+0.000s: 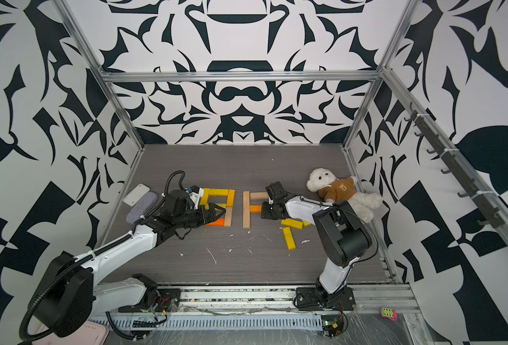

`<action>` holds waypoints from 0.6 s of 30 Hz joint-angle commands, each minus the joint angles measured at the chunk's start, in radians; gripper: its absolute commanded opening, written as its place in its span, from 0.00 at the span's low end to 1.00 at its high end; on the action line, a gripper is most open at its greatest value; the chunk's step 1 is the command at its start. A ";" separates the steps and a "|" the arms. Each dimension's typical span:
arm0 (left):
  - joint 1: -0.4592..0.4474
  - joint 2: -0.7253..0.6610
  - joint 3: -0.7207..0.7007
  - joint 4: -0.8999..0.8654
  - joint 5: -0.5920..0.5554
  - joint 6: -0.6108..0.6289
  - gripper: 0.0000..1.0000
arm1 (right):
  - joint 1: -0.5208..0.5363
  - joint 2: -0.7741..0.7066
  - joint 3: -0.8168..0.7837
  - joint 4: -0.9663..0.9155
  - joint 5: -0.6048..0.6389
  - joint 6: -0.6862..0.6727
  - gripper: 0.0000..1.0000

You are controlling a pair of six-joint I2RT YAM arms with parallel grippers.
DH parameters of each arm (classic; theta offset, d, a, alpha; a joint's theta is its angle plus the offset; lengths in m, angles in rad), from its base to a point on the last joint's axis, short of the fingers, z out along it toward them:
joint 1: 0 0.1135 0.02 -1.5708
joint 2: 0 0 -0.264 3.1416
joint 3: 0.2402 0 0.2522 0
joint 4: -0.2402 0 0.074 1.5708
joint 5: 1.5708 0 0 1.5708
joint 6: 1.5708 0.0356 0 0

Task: Assemble the number 8 with building blocks
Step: Adjust the building block at the center of the board.

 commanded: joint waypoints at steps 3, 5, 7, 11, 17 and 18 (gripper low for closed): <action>-0.003 -0.018 -0.002 0.015 0.003 -0.006 1.00 | 0.002 -0.011 0.033 -0.028 0.037 -0.013 0.00; -0.003 -0.020 -0.003 0.015 0.003 -0.007 0.99 | 0.002 -0.013 0.035 -0.030 0.037 -0.015 0.00; -0.003 -0.022 -0.003 0.014 0.002 -0.008 0.99 | 0.002 -0.016 0.035 -0.031 0.038 -0.018 0.00; -0.002 -0.024 -0.007 0.013 0.002 -0.009 0.99 | 0.002 -0.044 0.032 -0.043 0.032 -0.019 0.01; -0.003 -0.023 -0.008 0.016 0.000 -0.009 0.99 | 0.013 -0.113 0.028 -0.042 -0.015 -0.019 0.04; -0.003 -0.021 -0.007 0.018 0.002 -0.010 0.99 | 0.012 -0.110 0.039 -0.044 -0.019 -0.023 0.04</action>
